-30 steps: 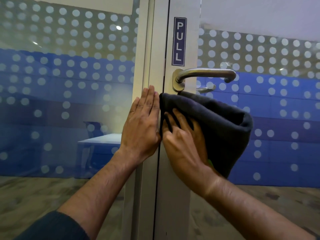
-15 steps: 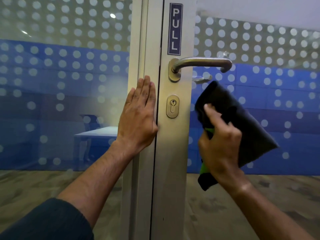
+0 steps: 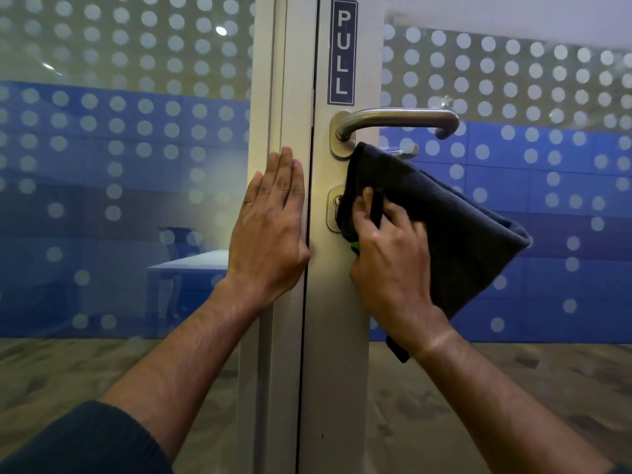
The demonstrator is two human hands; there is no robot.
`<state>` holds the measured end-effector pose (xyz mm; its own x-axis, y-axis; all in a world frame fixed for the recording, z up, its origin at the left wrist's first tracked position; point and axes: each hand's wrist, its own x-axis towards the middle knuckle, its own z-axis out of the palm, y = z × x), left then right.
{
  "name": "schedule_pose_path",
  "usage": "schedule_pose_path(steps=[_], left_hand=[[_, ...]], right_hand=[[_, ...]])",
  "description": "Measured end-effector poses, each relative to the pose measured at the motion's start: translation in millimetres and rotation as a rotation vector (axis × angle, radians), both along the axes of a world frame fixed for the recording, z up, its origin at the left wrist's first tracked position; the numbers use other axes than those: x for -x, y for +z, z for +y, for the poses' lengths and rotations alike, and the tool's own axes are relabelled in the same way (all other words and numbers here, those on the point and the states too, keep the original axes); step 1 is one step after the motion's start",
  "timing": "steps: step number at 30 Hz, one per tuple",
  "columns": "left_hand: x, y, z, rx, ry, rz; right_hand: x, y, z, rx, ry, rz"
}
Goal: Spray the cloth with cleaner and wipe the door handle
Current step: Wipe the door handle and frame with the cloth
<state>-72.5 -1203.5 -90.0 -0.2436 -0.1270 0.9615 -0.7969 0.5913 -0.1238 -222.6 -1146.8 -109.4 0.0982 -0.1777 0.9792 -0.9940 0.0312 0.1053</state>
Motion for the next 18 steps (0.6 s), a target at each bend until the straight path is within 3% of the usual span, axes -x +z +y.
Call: schedule_pose_path(steps=[4, 6, 9, 11, 14, 18], left_hand=[[-0.1, 0.0, -0.2, 0.0, 0.001, 0.001], [1.4, -0.8, 1.3, -0.004, 0.002, 0.006], [1.2, -0.8, 2.6, 0.0, 0.003, -0.003], [0.0, -0.7, 1.8, 0.002, 0.002, -0.004], [-0.1, 0.1, 0.9, 0.009, 0.001, -0.008], [-0.5, 0.0, -0.8, 0.017, 0.007, -0.01]], right_hand=[[9.9, -28.5, 6.6, -0.063, -0.042, 0.151], [18.9, -33.4, 11.3, -0.08, 0.098, 0.167], [26.8, -22.8, 21.6, 0.001, 0.528, -0.211], [27.4, -8.0, 27.4, 0.121, 0.64, -0.437], [25.0, 16.3, 27.0, 0.173, 0.62, -0.459], [11.6, 36.1, 14.9, 0.056, 0.452, -0.286]])
